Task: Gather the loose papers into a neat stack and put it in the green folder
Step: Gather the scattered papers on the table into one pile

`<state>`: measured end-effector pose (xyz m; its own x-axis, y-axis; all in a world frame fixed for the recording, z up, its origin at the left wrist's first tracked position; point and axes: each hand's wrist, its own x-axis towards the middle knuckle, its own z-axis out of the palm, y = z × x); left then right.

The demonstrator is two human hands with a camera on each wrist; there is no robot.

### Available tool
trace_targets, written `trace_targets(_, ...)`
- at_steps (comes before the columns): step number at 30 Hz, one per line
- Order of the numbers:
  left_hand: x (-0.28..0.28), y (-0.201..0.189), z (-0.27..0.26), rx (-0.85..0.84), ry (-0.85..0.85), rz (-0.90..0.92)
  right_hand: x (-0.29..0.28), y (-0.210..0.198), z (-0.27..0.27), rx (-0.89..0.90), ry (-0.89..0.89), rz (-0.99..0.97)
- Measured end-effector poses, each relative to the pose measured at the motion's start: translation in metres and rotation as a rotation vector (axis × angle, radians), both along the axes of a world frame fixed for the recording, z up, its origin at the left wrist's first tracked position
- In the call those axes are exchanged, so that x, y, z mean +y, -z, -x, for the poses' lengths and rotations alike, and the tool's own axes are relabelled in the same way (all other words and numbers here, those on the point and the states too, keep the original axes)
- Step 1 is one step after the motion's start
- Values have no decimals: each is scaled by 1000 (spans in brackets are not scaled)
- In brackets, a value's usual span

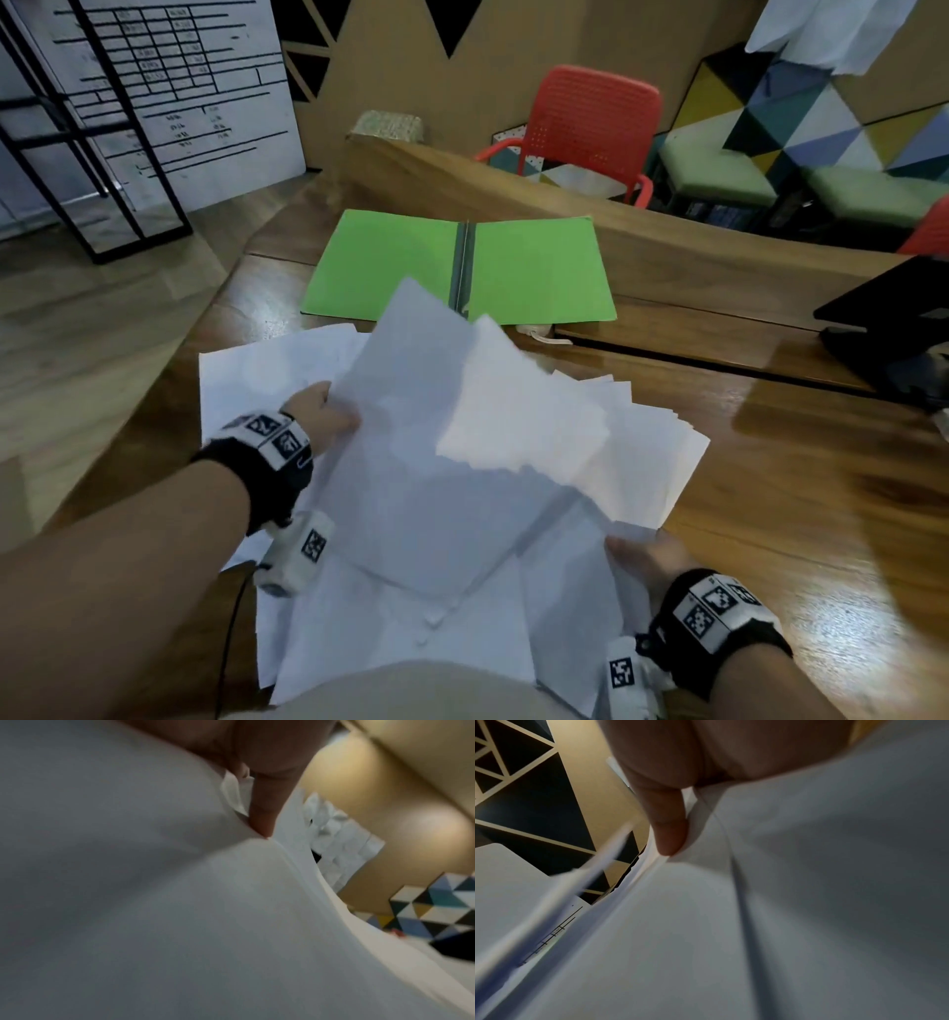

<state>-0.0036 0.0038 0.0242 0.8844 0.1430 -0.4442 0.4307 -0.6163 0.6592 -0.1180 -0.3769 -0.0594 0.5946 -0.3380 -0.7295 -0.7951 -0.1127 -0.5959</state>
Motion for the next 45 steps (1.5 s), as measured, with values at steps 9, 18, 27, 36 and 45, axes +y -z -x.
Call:
trace_targets(9,-20,36,40,145,3,-134,30,-29,9,-49,79,-20)
trace_targets(18,-56,42,50,69,264,-150,57,-41,4,-126,22,-128)
trace_targets(27,-33,34,38,78,-87,-367,55,-38,-10,-72,11,181)
trace_targets(36,-25,34,23,183,-286,-201,55,-37,-10,5,-88,216)
trace_targets(45,-20,14,19,99,1,-48,41,-38,-19,-2,-81,197)
